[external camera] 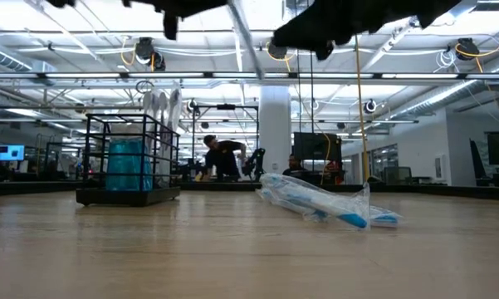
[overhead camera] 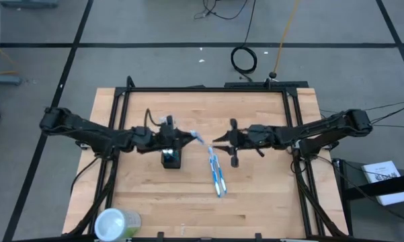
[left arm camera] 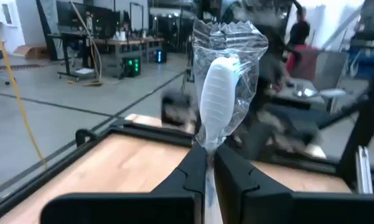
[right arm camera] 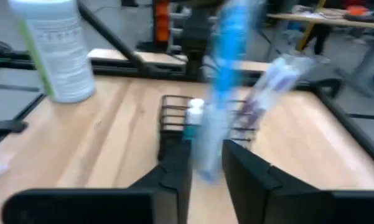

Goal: Pick & Place toothbrushing station
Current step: Put the blue toothbrush into the bottom compartment of the mesh organizer

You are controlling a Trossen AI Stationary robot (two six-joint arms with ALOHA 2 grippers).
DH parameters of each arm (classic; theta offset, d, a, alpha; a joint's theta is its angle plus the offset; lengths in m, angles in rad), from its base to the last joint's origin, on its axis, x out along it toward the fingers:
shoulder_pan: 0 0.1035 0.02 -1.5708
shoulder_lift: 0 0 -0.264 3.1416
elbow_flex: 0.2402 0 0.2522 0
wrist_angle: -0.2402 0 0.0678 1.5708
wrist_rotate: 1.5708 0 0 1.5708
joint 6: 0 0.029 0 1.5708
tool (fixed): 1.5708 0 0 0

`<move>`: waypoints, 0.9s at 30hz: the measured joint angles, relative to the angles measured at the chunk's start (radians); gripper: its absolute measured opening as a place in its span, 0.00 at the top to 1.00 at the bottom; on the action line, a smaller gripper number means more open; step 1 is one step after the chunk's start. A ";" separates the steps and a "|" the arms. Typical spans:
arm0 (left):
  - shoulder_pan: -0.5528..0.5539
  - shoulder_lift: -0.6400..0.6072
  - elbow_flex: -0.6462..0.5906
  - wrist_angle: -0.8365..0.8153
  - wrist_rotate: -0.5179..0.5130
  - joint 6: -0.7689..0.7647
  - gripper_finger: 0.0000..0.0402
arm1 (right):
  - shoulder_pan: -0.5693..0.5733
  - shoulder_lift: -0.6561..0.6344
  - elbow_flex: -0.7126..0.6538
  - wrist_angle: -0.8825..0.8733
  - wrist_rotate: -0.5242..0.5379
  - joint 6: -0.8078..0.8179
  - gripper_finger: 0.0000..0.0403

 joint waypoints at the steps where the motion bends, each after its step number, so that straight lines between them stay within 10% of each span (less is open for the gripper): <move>1: -0.017 -0.022 0.000 -0.039 -0.022 0.000 0.97 | 0.000 -0.021 0.000 -0.010 0.012 0.004 0.77; 16: -0.459 -0.245 0.000 -0.704 -0.724 -0.371 0.98 | -0.004 -0.138 -0.061 -0.075 0.039 0.071 0.69; 27: -0.600 -0.239 0.000 -1.103 -0.815 -0.860 0.98 | -0.007 -0.137 -0.095 0.005 0.039 0.066 0.71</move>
